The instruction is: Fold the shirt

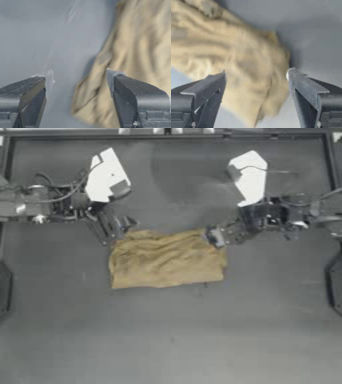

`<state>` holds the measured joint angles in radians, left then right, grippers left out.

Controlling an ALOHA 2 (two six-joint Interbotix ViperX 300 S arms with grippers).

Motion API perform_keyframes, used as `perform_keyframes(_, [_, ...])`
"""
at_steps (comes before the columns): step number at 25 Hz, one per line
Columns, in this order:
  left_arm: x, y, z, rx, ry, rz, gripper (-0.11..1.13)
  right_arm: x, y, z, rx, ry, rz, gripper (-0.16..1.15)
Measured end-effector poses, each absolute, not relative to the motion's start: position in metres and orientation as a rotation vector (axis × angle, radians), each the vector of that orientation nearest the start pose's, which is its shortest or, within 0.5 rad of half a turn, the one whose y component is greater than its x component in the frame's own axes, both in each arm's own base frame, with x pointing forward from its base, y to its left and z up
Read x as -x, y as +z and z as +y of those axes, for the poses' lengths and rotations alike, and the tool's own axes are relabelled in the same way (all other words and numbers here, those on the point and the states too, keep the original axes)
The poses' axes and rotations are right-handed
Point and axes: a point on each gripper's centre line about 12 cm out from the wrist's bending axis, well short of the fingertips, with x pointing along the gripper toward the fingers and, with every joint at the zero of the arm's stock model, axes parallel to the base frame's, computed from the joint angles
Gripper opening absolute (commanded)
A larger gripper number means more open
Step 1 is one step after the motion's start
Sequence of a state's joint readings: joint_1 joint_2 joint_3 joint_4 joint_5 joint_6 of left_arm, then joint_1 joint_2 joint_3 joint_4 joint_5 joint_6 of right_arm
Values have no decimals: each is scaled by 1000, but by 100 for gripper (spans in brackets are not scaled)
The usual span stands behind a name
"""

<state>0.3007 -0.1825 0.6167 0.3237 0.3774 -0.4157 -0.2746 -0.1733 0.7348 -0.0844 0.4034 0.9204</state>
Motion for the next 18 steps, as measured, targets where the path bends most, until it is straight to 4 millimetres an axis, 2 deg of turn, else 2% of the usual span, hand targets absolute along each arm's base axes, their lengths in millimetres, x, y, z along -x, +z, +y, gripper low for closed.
perform_keyframes(6, [-347, 227, 106, 150, 384, 732, 94, -306, 167, -70, -1032, -683, 781, 98])
perform_keyframes(18, [-351, 228, 97, 137, 350, 709, 93, -295, 139, -65, -1142, -692, 689, 99])
